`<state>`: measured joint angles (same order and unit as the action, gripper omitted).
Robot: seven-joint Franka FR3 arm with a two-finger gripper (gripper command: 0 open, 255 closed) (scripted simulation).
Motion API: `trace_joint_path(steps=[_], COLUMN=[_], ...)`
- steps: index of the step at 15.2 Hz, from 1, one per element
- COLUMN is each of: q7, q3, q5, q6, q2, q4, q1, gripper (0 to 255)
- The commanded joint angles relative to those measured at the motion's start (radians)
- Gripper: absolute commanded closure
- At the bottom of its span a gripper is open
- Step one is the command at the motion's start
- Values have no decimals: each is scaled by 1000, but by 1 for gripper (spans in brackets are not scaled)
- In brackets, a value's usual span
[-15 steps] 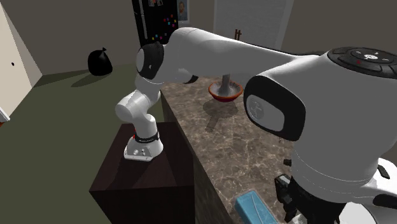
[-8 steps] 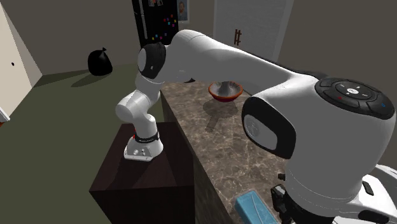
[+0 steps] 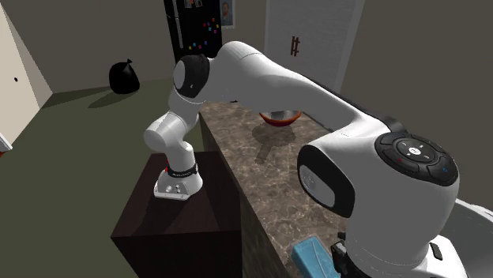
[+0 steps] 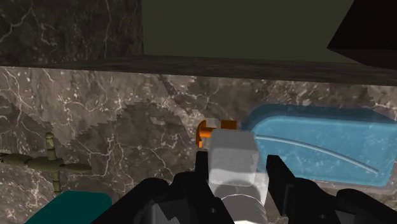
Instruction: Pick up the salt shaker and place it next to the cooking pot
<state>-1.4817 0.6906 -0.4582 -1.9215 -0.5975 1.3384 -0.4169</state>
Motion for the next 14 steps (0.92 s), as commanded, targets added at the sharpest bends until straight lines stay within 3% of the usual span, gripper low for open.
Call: trace_joint_path(steps=[1,14], q7=[-5,-43], q3=[-3,-30], q5=[-5,-48], q6=[-21,-162], q2=[-6,-54], q4=[16,121], q1=[1,6], gripper=[255,255])
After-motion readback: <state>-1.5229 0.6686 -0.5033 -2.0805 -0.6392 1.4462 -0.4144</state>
